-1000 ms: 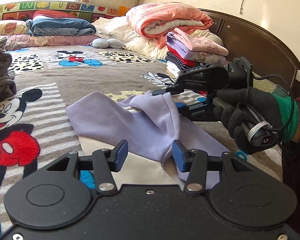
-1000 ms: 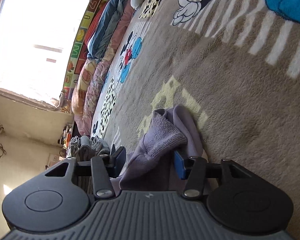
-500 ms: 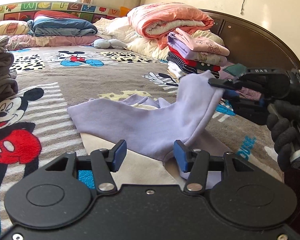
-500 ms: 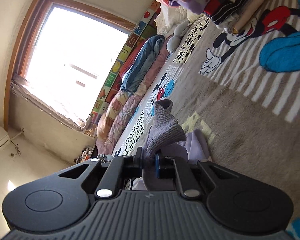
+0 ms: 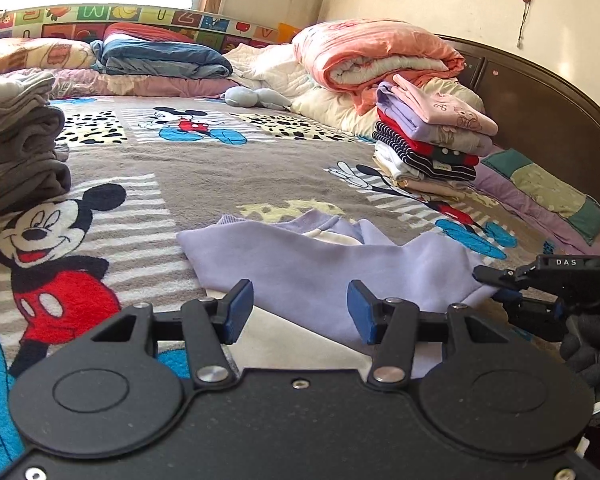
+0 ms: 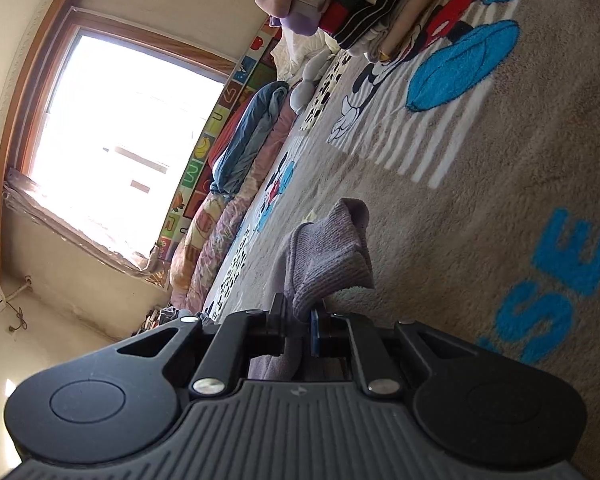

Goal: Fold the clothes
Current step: 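Regrasp the lavender cuff with the right gripper and adjust the sleeve, then lay the sleeve flat on the body and open the right gripper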

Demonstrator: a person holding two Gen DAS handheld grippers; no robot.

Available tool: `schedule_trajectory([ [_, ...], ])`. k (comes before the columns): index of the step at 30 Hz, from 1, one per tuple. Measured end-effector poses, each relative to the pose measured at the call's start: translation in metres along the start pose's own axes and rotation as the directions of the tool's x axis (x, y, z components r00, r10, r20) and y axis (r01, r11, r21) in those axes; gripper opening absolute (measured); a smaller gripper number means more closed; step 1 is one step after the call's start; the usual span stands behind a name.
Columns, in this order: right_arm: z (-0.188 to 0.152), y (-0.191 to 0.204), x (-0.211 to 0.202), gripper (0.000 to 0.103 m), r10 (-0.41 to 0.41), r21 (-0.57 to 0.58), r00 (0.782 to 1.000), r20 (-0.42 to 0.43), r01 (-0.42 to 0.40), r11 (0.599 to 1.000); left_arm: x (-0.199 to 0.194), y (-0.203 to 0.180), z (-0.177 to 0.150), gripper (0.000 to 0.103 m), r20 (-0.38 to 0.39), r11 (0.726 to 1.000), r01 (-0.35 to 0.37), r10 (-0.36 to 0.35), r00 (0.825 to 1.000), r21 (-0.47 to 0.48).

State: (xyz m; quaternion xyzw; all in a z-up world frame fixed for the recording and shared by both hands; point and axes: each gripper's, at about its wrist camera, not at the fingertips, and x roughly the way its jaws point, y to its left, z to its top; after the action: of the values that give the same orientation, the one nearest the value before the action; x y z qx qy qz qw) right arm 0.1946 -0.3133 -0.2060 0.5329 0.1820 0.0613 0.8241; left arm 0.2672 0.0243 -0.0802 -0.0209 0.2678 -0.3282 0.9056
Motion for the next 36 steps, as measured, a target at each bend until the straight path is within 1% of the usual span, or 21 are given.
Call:
schedule_trajectory([
  [6, -0.003, -0.013, -0.002, 0.014, -0.003, 0.022, 1.0, -0.031, 0.003, 1.0, 0.028, -0.008, 0.014, 0.051, -0.04, 0.998, -0.029, 0.031, 0.999, 0.062],
  [7, -0.003, -0.014, -0.002, 0.015, 0.003, 0.03, 0.999, -0.035, -0.002, 1.0, 0.034, -0.008, 0.018, 0.051, -0.045, 0.997, -0.035, 0.037, 0.998, 0.062],
  [9, -0.003, -0.015, -0.005, 0.016, 0.007, 0.042, 0.999, -0.042, -0.005, 0.999, 0.048, -0.003, 0.025, 0.051, -0.068, 0.999, -0.04, 0.042, 0.997, 0.032],
  [11, -0.003, -0.018, -0.009, 0.015, 0.008, 0.066, 0.999, -0.038, -0.006, 0.998, 0.068, 0.002, 0.029, 0.051, -0.135, 0.998, -0.063, 0.066, 0.989, 0.029],
  [13, -0.004, -0.022, -0.016, 0.015, 0.01, 0.088, 0.999, -0.031, -0.007, 0.996, 0.082, 0.001, 0.029, 0.051, -0.19, 0.991, -0.116, 0.126, 0.974, 0.064],
  [15, -0.004, -0.024, -0.019, 0.015, 0.016, 0.103, 0.999, -0.036, -0.012, 0.995, 0.078, -0.002, 0.031, 0.051, -0.169, 0.992, -0.11, 0.12, 0.978, 0.066],
  [17, -0.004, -0.026, -0.02, 0.016, 0.03, 0.125, 0.999, -0.044, -0.024, 0.992, 0.079, 0.0, 0.03, 0.052, -0.173, 0.993, -0.111, 0.116, 0.978, 0.041],
  [19, -0.003, -0.025, -0.02, 0.019, 0.039, 0.128, 0.998, -0.055, -0.032, 0.991, 0.089, 0.001, 0.023, 0.051, -0.218, 0.984, -0.163, 0.176, 0.96, 0.076],
  [20, -0.002, -0.025, -0.021, 0.024, 0.042, 0.134, 0.998, -0.054, -0.035, 0.99, 0.083, -0.001, 0.023, 0.051, -0.194, 0.985, -0.158, 0.169, 0.966, 0.072],
  [22, 0.0, -0.025, -0.024, 0.029, 0.047, 0.145, 0.998, -0.051, -0.039, 0.989, 0.063, -0.007, 0.024, 0.051, -0.139, 0.989, -0.136, 0.142, 0.98, 0.052],
  [23, 0.002, -0.026, -0.026, 0.033, 0.042, 0.145, 0.998, -0.046, -0.035, 0.989, 0.054, -0.011, 0.023, 0.051, -0.125, 0.988, -0.144, 0.15, 0.981, 0.055],
  [25, 0.006, -0.027, -0.03, 0.037, 0.032, 0.146, 0.999, -0.037, -0.026, 0.989, 0.034, -0.024, 0.016, 0.051, -0.112, 0.976, -0.197, 0.208, 0.972, 0.096],
  [28, 0.007, -0.029, -0.032, 0.038, 0.024, 0.157, 0.999, -0.04, -0.017, 0.988, 0.002, -0.045, 0.0, 0.051, -0.081, 0.966, -0.22, 0.233, 0.969, 0.136],
  [29, 0.006, -0.029, -0.032, 0.04, 0.023, 0.154, 0.999, -0.038, -0.017, 0.988, -0.008, -0.049, -0.007, 0.051, -0.07, 0.969, -0.214, 0.224, 0.972, 0.127],
  [32, 0.007, -0.031, -0.028, 0.04, 0.018, 0.126, 0.999, -0.036, -0.013, 0.992, -0.027, -0.057, -0.024, 0.051, -0.045, 0.976, -0.198, 0.202, 0.978, 0.094],
  [35, 0.01, -0.031, -0.024, 0.04, 0.021, 0.106, 1.0, -0.019, -0.019, 0.994, -0.031, -0.056, -0.032, 0.053, -0.04, 0.98, -0.18, 0.184, 0.982, 0.083],
  [36, 0.011, -0.031, -0.022, 0.04, 0.022, 0.102, 1.0, -0.014, -0.02, 0.995, -0.032, -0.052, -0.032, 0.054, -0.033, 0.983, -0.173, 0.175, 0.984, 0.064],
])
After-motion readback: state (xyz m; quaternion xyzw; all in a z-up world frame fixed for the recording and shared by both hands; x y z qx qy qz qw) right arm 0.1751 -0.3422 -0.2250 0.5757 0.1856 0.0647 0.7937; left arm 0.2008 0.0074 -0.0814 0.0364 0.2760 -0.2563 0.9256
